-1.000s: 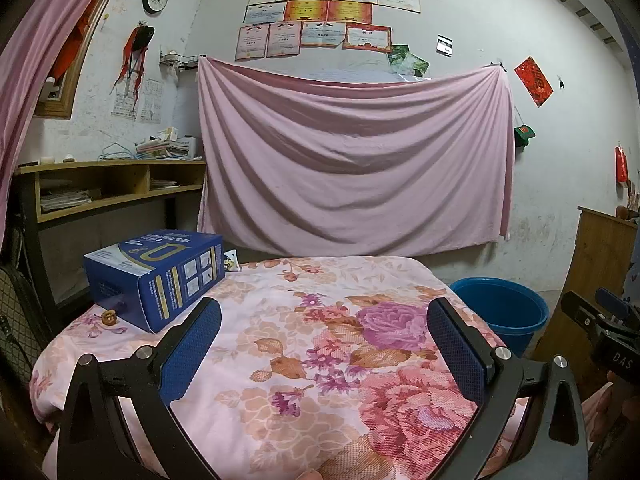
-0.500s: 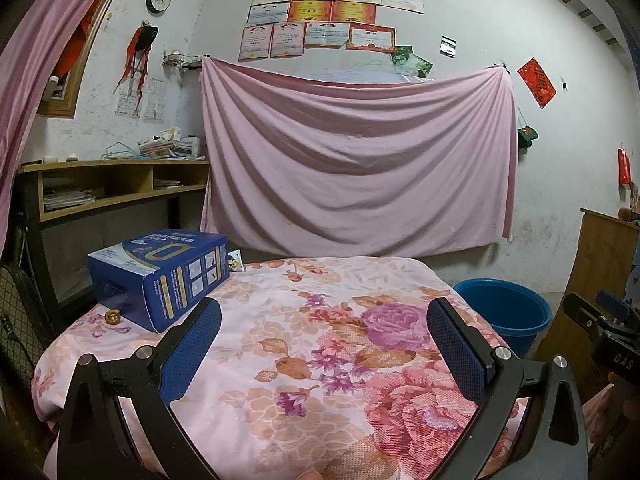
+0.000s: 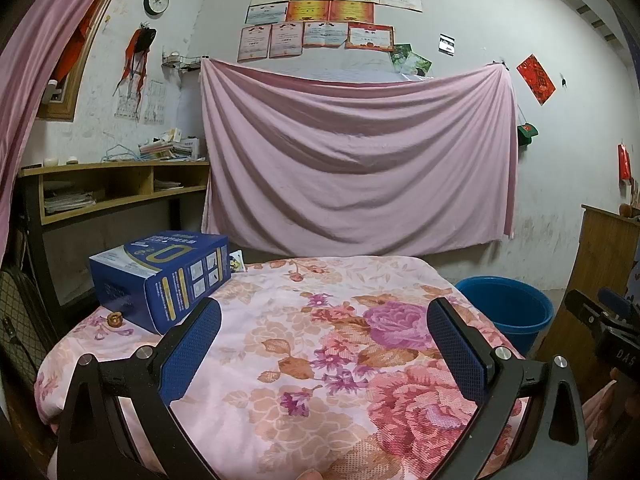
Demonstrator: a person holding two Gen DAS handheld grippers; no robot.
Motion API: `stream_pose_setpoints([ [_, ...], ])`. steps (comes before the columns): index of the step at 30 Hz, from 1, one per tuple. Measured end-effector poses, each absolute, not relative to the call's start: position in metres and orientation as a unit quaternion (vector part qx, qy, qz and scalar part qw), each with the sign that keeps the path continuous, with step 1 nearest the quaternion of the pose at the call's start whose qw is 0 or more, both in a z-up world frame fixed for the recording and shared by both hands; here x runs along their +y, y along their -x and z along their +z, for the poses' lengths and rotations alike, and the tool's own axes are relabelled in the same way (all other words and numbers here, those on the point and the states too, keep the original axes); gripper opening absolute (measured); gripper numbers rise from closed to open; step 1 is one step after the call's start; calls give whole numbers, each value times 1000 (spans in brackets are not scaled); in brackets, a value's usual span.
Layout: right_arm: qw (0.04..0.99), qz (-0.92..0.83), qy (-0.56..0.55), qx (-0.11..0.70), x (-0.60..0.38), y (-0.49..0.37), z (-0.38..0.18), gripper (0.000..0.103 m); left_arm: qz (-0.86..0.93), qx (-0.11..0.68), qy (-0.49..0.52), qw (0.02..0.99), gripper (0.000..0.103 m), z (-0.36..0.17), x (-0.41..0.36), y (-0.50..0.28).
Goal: Collect trash
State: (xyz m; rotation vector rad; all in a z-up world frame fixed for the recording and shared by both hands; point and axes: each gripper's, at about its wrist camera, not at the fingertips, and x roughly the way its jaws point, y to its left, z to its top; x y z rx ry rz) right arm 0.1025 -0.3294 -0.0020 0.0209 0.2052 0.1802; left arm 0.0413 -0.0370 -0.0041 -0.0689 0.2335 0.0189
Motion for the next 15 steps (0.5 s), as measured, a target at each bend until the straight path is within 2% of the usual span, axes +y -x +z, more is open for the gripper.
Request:
stream_pose_setpoints([
  [15, 991, 90, -11, 103, -329, -102, -2, 103, 21, 130, 19, 991, 101, -5, -40, -48],
])
